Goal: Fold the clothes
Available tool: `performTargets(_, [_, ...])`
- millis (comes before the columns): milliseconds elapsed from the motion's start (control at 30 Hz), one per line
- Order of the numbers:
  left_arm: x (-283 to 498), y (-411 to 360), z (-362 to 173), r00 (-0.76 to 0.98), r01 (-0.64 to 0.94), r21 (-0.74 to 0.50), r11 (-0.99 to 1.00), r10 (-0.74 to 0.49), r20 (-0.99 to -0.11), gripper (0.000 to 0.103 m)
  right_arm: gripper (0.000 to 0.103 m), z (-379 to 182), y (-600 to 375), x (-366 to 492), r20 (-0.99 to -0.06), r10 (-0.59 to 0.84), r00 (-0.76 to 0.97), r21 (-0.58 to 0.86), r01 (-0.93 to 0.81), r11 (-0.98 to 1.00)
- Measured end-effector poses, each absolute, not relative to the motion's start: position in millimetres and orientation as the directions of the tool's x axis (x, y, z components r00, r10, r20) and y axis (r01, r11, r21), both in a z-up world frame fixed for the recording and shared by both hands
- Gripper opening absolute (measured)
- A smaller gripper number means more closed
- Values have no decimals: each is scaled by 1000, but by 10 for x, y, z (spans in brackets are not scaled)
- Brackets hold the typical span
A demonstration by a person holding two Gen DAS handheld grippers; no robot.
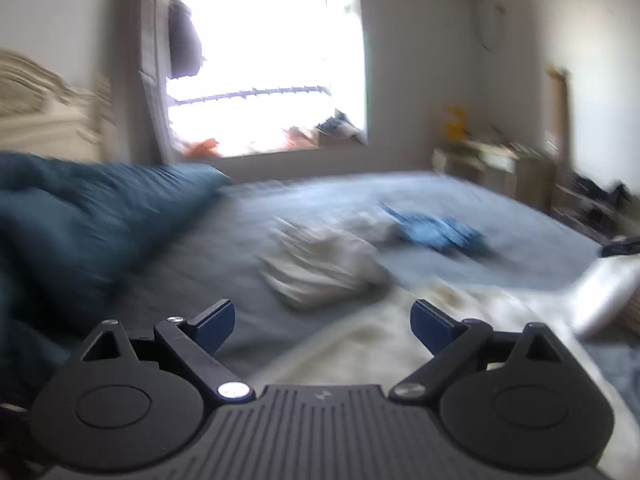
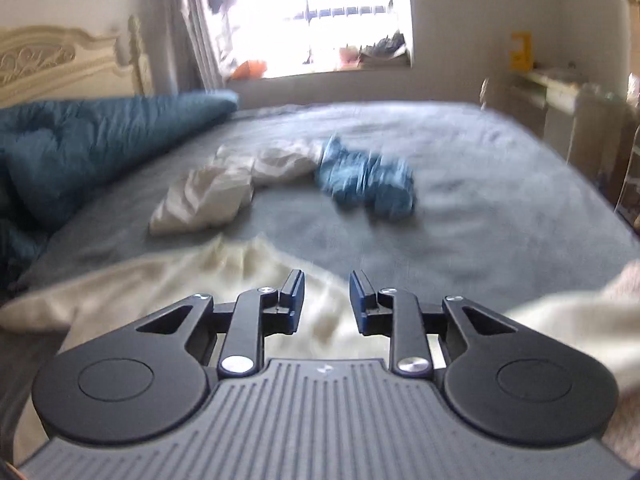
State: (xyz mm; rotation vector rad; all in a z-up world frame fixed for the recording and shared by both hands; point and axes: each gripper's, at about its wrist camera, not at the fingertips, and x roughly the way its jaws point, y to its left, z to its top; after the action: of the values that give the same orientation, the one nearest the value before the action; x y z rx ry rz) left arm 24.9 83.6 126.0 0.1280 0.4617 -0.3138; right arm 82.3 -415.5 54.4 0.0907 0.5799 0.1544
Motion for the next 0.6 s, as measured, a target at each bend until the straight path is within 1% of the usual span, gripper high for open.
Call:
performTargets(100, [468,178,663,769,426,48,903,-334,-544,95,24,190,-3990,844,-586,235,776,132,-194,972])
performTargets(200, [702,-402,-16,717,489,112,865,-326,-616,93,23,-194,-3655,1082,-644,304,702,127,-293,947])
performTargets(233, [724,-529,-228,713,504,139,852,-319,-625,92,22,-307,-3525,1168,-661,304,687,101,-320,942])
performTargets(300, [782,-732,-590,701,530,179,829,-310,-643,92,22,-495,-3330,1364,-683,260,683,16,-341,940])
performTargets(333, [800,-768,-724,693,535,181,825,-307,-652,92,22,-566,-3325,1479,-687,248,683,19,-325,946])
performTargets(433, [856,-768,-1000,677,525,145,839,-308,-668,94,21,-645,-3607,1791,-672,247,699,117,-229,966])
performTargets(533, [895,-600,-1052,663,519,50,854,-365,-654,95,21,-628,-3960,1888,-643,258,722,200,-167,966])
performTargets(567, [904,-557,-1064,660,516,28,856,-377,-650,95,20,-635,-4026,1910,-646,268,715,205,-176,963])
performTargets(600, [902,-521,-1062,660,512,12,859,-384,-646,95,20,-659,-4050,1925,-658,244,712,170,-174,970])
